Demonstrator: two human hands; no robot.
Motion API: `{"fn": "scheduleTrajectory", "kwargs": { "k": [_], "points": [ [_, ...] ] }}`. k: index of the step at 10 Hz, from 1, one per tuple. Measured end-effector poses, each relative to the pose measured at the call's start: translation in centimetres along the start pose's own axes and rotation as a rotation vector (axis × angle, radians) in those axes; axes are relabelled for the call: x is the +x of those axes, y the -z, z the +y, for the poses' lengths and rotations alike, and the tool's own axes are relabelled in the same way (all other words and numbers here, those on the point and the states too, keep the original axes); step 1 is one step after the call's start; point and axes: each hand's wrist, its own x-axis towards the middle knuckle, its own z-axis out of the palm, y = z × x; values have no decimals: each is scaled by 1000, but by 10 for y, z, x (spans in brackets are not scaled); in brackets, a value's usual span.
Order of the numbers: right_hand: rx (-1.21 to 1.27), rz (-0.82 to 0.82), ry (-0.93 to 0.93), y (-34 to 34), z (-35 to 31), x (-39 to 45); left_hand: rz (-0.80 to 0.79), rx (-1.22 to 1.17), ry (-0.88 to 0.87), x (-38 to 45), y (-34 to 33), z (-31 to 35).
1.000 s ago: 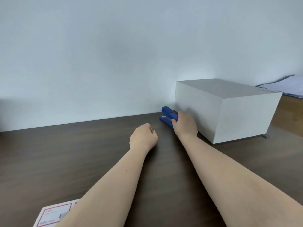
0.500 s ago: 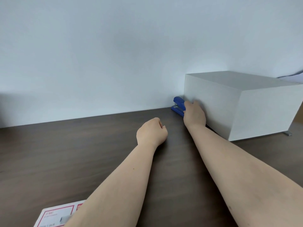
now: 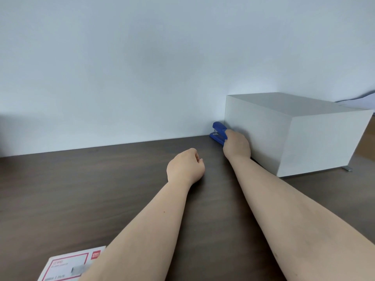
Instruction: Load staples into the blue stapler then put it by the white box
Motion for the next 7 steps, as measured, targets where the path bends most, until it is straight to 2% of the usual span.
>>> {"fn": "scheduleTrajectory", "kwargs": {
  "k": [4,5,7],
  "points": [
    [-78,-156,26,2,-5,-4,-9,9,-51,-4,0,1],
    [-57,-225,50,12,-9,-16,-30,13,-71,-12,2,3],
    [0,-229,127,37,-12,-66,-48,-28,-51,-51,14,4]
  ]
}}
